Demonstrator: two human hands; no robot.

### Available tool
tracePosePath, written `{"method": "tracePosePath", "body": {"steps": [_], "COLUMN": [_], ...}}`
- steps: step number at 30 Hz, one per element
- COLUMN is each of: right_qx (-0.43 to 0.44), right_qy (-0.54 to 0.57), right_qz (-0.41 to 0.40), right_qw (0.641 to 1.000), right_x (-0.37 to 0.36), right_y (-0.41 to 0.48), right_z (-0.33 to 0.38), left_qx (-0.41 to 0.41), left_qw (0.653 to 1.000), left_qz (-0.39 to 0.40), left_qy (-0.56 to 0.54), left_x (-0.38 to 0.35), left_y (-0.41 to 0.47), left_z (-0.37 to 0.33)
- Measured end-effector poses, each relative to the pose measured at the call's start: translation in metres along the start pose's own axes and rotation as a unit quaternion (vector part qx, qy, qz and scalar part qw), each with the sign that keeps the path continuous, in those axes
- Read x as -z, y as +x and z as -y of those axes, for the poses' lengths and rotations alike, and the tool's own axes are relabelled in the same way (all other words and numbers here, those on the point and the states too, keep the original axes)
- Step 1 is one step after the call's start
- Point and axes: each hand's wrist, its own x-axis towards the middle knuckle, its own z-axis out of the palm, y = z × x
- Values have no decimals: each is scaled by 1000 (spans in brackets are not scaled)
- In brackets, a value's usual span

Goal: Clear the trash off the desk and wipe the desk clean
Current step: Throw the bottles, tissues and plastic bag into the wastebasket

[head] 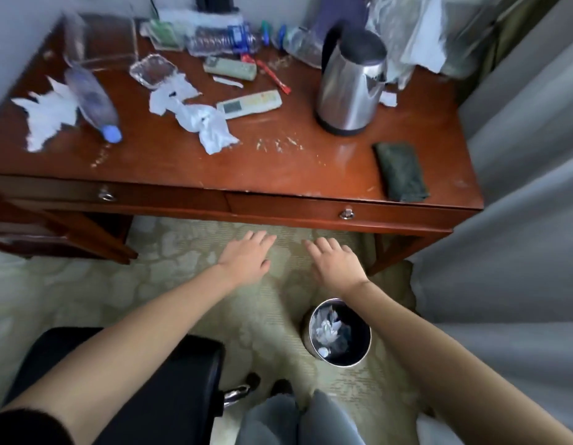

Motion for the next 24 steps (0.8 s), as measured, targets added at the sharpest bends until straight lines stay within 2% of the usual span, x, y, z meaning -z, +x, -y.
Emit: {"method": "tracePosePath", "body": {"steps": [5, 12, 16, 24], "right_qx": [4, 64, 74, 62], "right_qy": [30, 24, 13, 15], "right_qz": [-57, -169, -183, -152], "right_qw": [998, 983, 980, 986], "right_x": [32, 38, 41, 59], "right_y": [54, 140, 193, 311], "right_z": [9, 5, -3, -10], "left_qx": [18, -11, -8, -60], "left_qw": [999, 995, 995, 994], "left_qz": [-48, -100, -89, -93], "left_qy": [-5, -25, -49, -1], "left_x": [36, 64, 80, 108], "left_y": [10, 56, 89, 156], "left_z": [43, 113, 158, 242]}}
